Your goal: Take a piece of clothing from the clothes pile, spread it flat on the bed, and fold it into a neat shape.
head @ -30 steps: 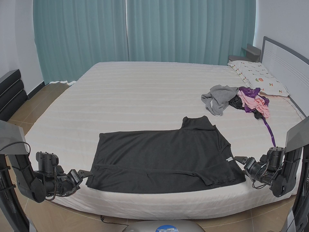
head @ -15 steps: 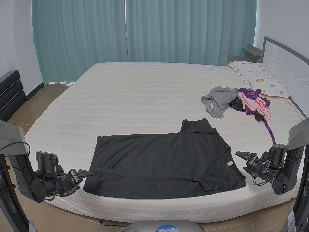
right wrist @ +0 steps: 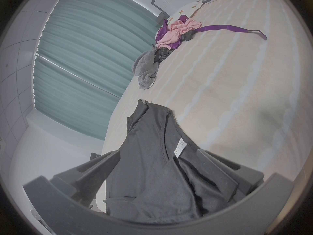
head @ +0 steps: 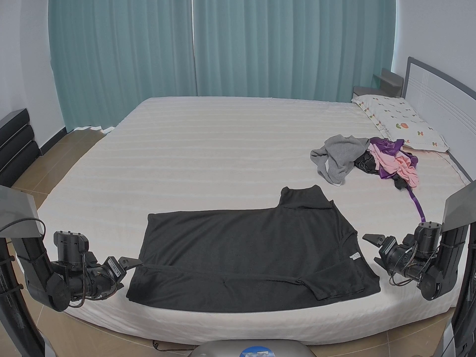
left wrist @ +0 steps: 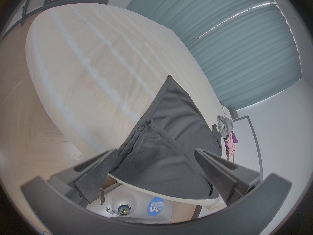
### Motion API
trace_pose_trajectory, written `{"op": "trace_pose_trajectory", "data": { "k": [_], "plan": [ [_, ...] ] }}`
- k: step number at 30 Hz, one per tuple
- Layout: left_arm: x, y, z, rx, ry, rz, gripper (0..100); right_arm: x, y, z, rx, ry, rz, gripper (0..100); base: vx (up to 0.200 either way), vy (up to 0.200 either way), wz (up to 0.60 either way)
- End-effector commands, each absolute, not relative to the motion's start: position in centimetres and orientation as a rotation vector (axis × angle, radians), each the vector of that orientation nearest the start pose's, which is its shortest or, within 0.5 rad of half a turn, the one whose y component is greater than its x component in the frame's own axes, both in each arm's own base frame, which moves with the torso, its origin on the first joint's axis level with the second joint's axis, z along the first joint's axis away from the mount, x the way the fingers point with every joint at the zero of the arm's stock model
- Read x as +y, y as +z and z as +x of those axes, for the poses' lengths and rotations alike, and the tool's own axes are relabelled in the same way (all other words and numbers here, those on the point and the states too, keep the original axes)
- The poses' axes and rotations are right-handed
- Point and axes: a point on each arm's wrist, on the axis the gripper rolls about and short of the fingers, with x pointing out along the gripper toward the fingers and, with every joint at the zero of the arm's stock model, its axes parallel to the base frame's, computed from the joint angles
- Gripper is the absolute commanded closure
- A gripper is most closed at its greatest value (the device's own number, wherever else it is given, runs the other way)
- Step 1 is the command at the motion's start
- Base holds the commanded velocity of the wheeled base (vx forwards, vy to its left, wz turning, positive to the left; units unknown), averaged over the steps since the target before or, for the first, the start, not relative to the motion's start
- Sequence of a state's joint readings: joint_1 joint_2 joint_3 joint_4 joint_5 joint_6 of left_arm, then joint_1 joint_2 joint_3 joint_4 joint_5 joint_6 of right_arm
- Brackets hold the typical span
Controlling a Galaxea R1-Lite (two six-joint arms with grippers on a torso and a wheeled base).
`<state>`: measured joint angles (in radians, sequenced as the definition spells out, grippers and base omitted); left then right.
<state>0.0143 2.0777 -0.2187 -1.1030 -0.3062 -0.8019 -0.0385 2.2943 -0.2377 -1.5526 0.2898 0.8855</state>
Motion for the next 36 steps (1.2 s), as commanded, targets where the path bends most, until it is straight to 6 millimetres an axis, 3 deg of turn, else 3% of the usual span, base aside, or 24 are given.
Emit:
{"op": "trace_pose_trajectory", "data": {
  "k": [1,18,25,32,33,34,36],
  "plan": [
    [-0.3,0.5,24.2,0.821,0.036,-0.879,0,-0.4,-1.4,27.3,0.568,0.014,0.943,0,0.200,0.000,0.00],
    [-0.3,0.4,24.6,0.814,0.037,-0.884,0,-0.3,-1.7,27.3,0.590,0.029,0.964,0,0.012,0.000,0.00],
    [-0.3,1.0,25.9,0.765,0.018,-0.886,0,-0.4,-1.6,27.6,0.581,0.036,0.975,0,0.000,0.000,0.00],
    [0.0,3.0,31.2,0.609,-0.026,-0.932,0,-0.2,-2.5,27.5,0.618,0.026,0.983,0,0.000,0.000,0.00],
    [0.0,3.0,31.2,0.609,-0.026,-0.932,0,-0.2,-2.5,27.5,0.618,0.026,0.983,0,0.000,0.000,0.00],
    [0.0,3.1,32.9,0.605,-0.025,-0.931,0,-0.2,-2.7,27.5,0.630,0.027,0.998,0,0.000,0.000,0.00],
    [0.0,3.4,34.6,0.617,-0.019,-0.932,0,-0.2,-2.7,27.5,0.632,0.027,1.013,0,0.000,0.000,0.00]
  ]
}}
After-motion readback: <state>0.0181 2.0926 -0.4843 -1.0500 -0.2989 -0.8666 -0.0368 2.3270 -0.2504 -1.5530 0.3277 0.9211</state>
